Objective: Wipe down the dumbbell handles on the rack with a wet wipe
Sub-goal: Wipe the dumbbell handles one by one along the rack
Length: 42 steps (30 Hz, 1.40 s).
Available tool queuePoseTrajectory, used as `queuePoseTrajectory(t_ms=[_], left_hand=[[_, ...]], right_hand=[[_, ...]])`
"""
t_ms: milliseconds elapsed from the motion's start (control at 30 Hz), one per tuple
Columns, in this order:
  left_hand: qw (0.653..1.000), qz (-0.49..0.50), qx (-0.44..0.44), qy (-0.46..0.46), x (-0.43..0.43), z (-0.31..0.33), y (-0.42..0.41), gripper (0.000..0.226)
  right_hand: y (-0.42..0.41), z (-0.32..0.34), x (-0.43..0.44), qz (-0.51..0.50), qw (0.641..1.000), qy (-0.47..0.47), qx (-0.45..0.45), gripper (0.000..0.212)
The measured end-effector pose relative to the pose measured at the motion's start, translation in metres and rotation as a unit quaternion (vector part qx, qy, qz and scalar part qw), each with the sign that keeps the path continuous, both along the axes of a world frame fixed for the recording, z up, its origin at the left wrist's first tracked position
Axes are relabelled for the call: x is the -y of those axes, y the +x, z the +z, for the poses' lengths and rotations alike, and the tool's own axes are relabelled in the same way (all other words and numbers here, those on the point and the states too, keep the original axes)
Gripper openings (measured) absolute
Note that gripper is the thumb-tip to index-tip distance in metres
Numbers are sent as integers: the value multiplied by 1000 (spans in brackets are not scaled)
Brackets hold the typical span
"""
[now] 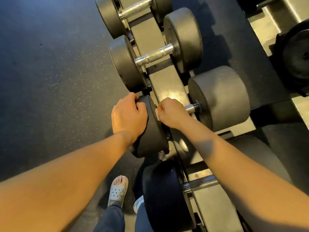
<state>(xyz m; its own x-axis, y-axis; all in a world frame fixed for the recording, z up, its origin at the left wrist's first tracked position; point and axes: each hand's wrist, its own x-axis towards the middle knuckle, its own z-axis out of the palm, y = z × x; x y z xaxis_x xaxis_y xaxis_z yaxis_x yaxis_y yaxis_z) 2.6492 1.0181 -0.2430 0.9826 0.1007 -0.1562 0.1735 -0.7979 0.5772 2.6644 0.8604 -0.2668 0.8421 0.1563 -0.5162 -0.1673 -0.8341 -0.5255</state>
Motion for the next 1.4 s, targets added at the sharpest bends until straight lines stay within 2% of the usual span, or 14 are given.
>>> queuePoseTrajectory(t_ms=[100,200,267,400,467,567,700,800,867,933,1033,1100,1200,1400], left_hand=[[1000,4,-1,3,1,1,-1,11],[1000,4,0,-2,0,1,-2,14],[1000,4,2,-3,0,1,-2,15],[1000,10,4,0,0,-2,-2,14],[1000,10,6,4,1,-2,-2,14],[1000,11,7,5,1,-3,-3,11],[1000,3,3,13,0,-2,-2,14],[1000,-1,-18,15,-1,-3,1,15],[1000,-10,-15,15,-1,-4,1,13],[1000,-17,-9,18,0,-3,1,11],[999,-14,-19,38,1,-2,2,11],[999,-18,-19,38,0,-4,3,11],[999,-28,-16,37,-1,-7,5,13],[998,-32,-34,32,-3,-7,7,11]], right_hand=[[-36,-9,15,72,977,-48,194,4],[-52,-12,27,185,925,-113,311,9],[-49,-12,24,191,920,-133,316,14],[-13,-3,20,33,959,-160,230,13],[-7,-1,10,35,957,-198,209,17],[-30,1,-10,70,963,-137,223,17],[-54,-12,10,38,962,-96,252,15],[-65,-13,18,-138,956,-36,257,9],[-75,-11,3,-315,924,33,214,10],[-83,-10,-20,-461,865,132,145,5],[-85,-12,-40,-588,774,222,78,5],[-80,-13,-36,-637,718,275,54,6],[-71,-16,-28,-677,659,323,64,13],[-51,-20,-31,-759,551,317,141,20]])
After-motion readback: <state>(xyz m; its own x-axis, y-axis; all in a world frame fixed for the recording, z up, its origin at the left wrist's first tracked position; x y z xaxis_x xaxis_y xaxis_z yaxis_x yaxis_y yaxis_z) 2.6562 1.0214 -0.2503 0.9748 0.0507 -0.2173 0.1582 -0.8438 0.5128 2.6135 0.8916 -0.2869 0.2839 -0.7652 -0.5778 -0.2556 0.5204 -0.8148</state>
